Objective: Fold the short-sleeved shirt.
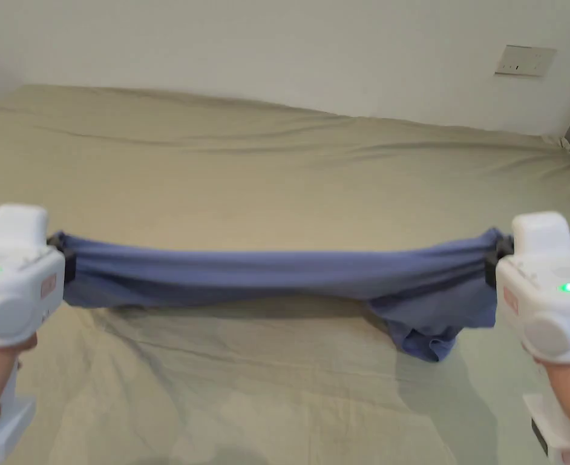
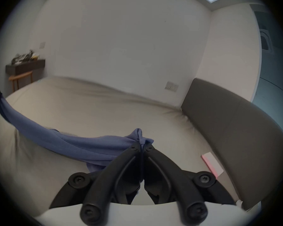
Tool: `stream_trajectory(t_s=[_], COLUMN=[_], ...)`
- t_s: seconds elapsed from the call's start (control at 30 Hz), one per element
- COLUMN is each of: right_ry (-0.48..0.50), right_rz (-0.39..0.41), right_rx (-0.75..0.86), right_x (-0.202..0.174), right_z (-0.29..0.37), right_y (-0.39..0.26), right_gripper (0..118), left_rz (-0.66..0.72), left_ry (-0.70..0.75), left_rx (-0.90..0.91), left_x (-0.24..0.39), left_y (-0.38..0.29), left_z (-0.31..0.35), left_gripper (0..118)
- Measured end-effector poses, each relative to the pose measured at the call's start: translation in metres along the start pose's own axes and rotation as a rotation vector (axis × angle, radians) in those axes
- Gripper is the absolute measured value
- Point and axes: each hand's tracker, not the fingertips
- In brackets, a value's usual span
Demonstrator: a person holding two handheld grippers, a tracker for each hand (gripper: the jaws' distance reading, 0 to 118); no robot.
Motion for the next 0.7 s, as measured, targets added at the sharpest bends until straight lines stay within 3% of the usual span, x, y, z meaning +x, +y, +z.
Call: stream_trajectory(t_s=[0.2,0.37,0.47,0.63,0.7], right_ry=[0.122,0.174,0.177,0.208,0.222], right_rz=[-0.079,-0.064,-0.009,-0.031,-0.053], right_rx=[-0.169,-0.327,-0.411,-0.498,-0.534], right_x=[-0.004,-0.004,-0.01,-0.017,-0.003], right_z=[0.06,0.101,0.13,0.187,0.191], right_y=[-0.098,-0.166,-0.188,-0.195,-0.208], right_gripper=[0,0,0,0,0], left_rz=[-0.014,-0.078,-0.141,-0.206,-0.218], left_ry=[-0.019,-0.038,-0.062,-0.074,-0.088], left_rx=[-0.183,-0.297,-0.353,-0.398,-0.4], left_x=[0.006,-0.002,-0.01,-0.018,-0.02], left_y=[-0.106,-0.169,-0.194,-0.213,-0.217], left_z=[0.052,0.086,0.109,0.14,0.152], left_gripper=[0,0,0,0,0])
